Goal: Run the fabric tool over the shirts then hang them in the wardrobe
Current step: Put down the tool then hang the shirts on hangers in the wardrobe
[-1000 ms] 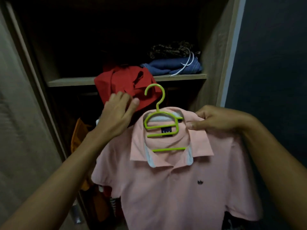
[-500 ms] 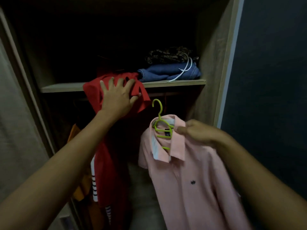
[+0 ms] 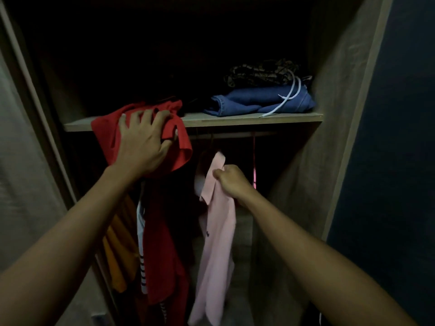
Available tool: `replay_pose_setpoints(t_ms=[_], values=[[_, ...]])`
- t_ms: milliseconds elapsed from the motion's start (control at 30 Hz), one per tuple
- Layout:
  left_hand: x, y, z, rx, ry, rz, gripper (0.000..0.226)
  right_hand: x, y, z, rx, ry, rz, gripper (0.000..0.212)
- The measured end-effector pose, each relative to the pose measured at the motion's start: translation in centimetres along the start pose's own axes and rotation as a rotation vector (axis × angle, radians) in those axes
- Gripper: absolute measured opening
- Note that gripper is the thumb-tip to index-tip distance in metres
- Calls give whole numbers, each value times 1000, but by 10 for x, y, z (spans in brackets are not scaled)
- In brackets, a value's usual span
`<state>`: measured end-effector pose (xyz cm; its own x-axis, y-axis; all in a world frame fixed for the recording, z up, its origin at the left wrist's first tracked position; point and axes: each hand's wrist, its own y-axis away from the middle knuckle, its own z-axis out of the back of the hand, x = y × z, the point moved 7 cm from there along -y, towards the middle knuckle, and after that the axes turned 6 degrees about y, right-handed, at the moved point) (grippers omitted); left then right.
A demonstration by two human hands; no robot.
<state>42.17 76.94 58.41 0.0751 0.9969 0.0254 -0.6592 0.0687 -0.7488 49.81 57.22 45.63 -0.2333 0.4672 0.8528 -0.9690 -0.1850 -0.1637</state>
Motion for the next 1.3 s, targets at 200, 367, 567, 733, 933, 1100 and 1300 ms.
replay_pose_setpoints(t_ms=[200, 367, 567, 733, 933, 1100, 1300], values=[[1, 3, -1, -41, 24, -4, 59, 0, -36, -14, -93, 70, 0, 27], [-1, 4, 2, -25, 60, -35, 64, -8, -51, -21, -100, 90, -45, 32], [0, -4, 8, 29, 64, -12, 63, -13, -49, -23, -18, 263, -54, 35], [3, -49, 42, 27, 273, 19, 75, 27, -39, 2, 178, 566, 27, 38], [70, -106, 5, 330, 216, 493, 114, 140, 9, 47, 349, 635, 240, 42], [84, -116, -29, 466, 319, 466, 66, 215, -9, 68, 228, 515, 417, 40], [59, -106, -10, 498, 232, 254, 46, 255, -88, 56, 60, 527, 413, 25]])
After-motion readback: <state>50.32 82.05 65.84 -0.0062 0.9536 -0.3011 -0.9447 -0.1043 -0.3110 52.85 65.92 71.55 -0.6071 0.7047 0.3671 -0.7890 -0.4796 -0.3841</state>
